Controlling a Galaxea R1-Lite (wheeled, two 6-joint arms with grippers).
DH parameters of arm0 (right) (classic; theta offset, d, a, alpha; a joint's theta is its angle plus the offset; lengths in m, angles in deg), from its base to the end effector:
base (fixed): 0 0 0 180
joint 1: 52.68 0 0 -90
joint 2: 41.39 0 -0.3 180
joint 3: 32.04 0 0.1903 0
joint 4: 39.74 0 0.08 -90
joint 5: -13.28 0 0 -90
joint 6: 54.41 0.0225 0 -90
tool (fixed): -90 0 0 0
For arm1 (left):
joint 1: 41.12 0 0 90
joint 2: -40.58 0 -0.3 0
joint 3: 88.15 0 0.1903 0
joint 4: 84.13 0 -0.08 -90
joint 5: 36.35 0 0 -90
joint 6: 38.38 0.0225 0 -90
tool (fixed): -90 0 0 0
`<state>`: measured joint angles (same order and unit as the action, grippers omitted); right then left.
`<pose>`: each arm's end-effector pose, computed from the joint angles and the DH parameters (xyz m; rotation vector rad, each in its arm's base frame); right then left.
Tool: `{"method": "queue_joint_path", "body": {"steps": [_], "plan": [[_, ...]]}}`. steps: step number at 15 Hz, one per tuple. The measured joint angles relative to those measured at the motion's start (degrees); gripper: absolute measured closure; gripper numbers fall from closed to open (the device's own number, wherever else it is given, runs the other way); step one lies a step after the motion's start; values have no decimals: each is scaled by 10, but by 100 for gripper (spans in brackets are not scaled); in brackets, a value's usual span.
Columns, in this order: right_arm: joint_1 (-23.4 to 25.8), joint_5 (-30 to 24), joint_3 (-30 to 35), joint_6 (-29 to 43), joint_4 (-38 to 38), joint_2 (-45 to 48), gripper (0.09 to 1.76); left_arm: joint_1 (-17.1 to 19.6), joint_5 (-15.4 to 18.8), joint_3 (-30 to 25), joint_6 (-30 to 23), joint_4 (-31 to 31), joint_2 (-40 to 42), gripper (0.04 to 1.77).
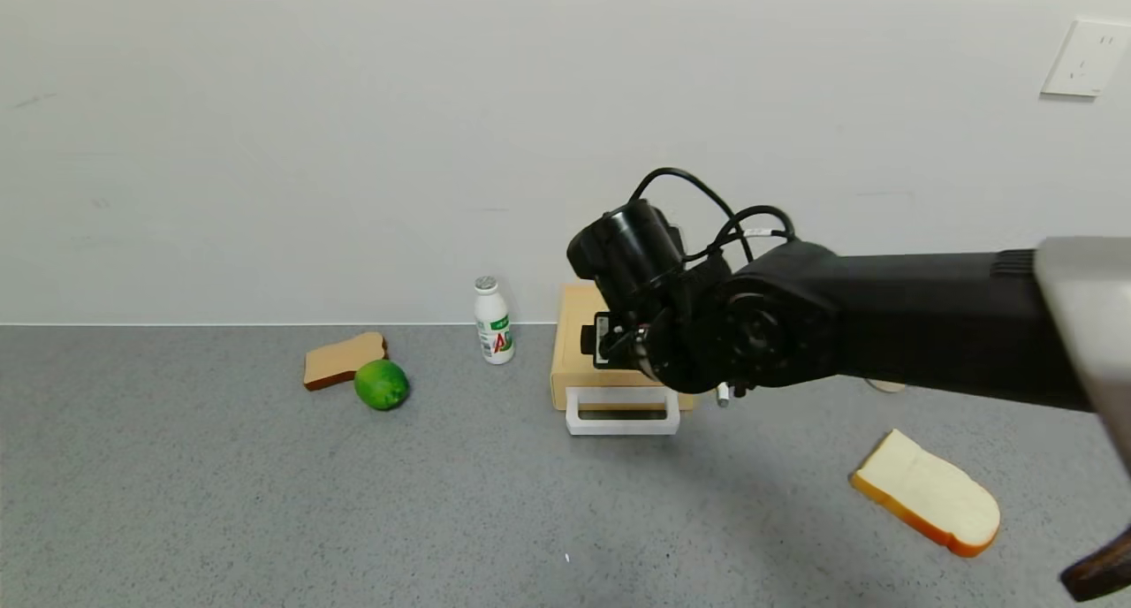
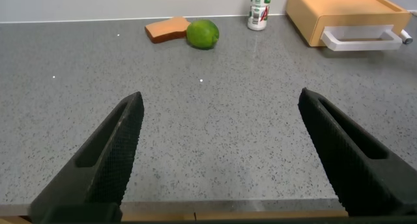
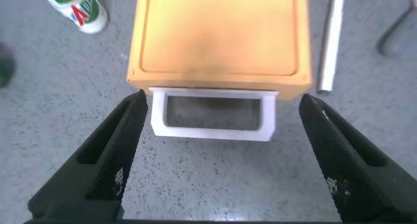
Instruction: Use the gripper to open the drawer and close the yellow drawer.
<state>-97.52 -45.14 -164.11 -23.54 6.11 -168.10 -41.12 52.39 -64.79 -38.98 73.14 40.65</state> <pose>0.3233 0.3049 0.1939 0.0847 0.5907 0.0651 -0.0229 0.0005 0.0766 -0.0106 -0.0123 0.0219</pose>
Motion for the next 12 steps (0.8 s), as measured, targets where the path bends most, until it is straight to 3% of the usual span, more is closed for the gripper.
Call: {"method": "queue_joint_path", "body": {"steps": [6, 12], "plan": [[30, -74, 191, -32, -11, 178, 14, 0, 0, 0, 0, 0, 0, 9], [55, -92, 420, -69, -104, 366, 14, 0, 0, 0, 0, 0, 0, 9]]}}
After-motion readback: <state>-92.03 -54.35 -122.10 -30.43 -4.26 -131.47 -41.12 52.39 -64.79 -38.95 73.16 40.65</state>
